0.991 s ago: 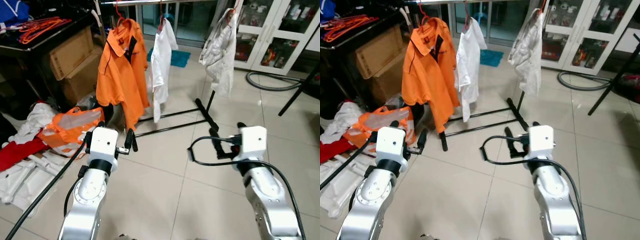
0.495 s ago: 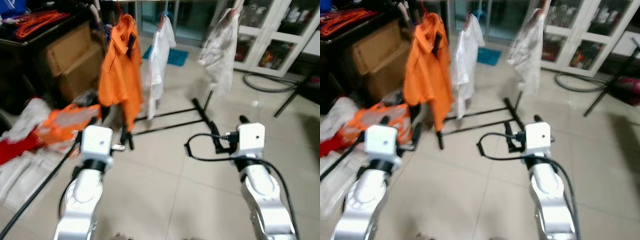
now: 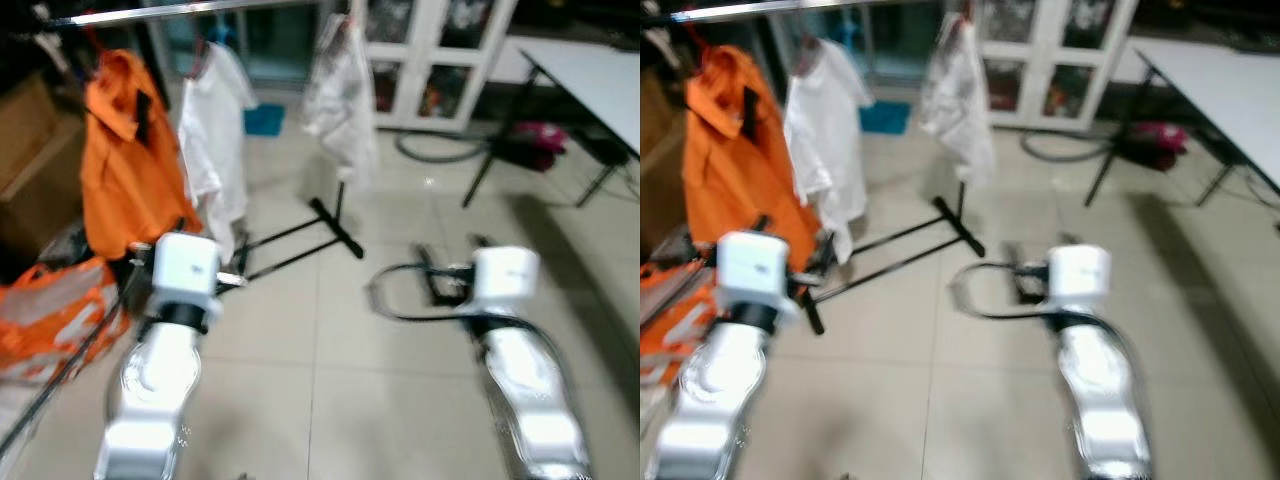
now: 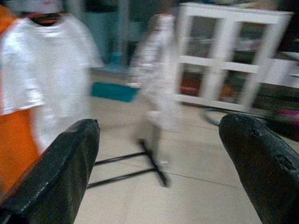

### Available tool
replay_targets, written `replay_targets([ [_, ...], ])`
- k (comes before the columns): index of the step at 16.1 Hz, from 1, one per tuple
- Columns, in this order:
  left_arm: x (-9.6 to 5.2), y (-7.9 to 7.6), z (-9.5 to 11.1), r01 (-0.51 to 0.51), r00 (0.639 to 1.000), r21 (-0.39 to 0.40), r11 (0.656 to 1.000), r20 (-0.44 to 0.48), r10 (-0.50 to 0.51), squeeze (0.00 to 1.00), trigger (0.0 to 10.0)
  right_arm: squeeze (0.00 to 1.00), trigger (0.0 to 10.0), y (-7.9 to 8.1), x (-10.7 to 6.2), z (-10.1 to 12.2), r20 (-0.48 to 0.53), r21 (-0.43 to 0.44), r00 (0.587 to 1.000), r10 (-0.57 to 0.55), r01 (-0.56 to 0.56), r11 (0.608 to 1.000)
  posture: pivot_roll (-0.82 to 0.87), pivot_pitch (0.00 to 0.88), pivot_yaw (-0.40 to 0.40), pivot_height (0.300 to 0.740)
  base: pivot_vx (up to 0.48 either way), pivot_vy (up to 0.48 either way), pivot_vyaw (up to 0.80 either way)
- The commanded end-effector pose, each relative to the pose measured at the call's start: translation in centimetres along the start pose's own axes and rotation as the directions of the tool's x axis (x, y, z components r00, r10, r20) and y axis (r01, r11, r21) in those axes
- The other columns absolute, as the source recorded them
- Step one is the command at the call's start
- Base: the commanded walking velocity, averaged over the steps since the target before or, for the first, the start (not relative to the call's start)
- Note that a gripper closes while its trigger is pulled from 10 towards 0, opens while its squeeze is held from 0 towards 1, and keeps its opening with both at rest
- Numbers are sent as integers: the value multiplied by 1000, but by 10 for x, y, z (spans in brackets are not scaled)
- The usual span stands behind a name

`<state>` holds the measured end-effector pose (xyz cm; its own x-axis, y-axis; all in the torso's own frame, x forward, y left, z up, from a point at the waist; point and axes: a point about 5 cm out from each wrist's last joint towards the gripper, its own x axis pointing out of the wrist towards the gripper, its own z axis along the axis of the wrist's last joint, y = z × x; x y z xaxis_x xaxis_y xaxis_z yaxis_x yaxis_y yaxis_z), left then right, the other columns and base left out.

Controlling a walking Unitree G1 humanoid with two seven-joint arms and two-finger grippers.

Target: Hang hanger

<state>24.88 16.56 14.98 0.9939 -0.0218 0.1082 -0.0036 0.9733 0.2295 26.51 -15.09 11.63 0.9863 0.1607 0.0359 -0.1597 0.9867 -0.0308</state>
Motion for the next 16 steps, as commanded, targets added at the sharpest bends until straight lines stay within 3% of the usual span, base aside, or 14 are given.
replay_targets([
  [1, 2, -3, 3, 8, 1000, 1, 1000, 0, -8, 0, 10000, 0, 10000, -7, 0, 0, -1, -23, 1000, -15, 15, 1000, 54, 36, -9, 740, 420, 0, 800],
  [4, 10, 0, 11, 15, 1000, 24, 1000, 6, -15, 0, 10000, 0, 10000, -8, 4, 2, 1, 26, 998, -57, 57, 998, 63, 32, 12, 740, 421, 0, 800],
  [6, 17, 0, 15, 40, 999, 35, 999, 16, -41, 0, 10000, 0, 10000, -9, 6, 4, 9, 102, 996, -91, 89, 991, 64, 29, 29, 740, 422, 0, 0],
  [14, 32, -15, 23, 181, 982, 40, 983, 42, -182, 0, 10000, 0, 10000, -6, 5, 5, -5, 87, 995, -97, 97, 991, 48, 11, 45, 740, 420, 0, -100],
  [16, 31, -11, 22, 155, 987, 19, 988, 36, -155, 0, 10000, 0, 10000, -5, 3, 5, -1, 76, 997, -80, 80, 994, 48, 9, 42, 740, 420, 0, -400],
])
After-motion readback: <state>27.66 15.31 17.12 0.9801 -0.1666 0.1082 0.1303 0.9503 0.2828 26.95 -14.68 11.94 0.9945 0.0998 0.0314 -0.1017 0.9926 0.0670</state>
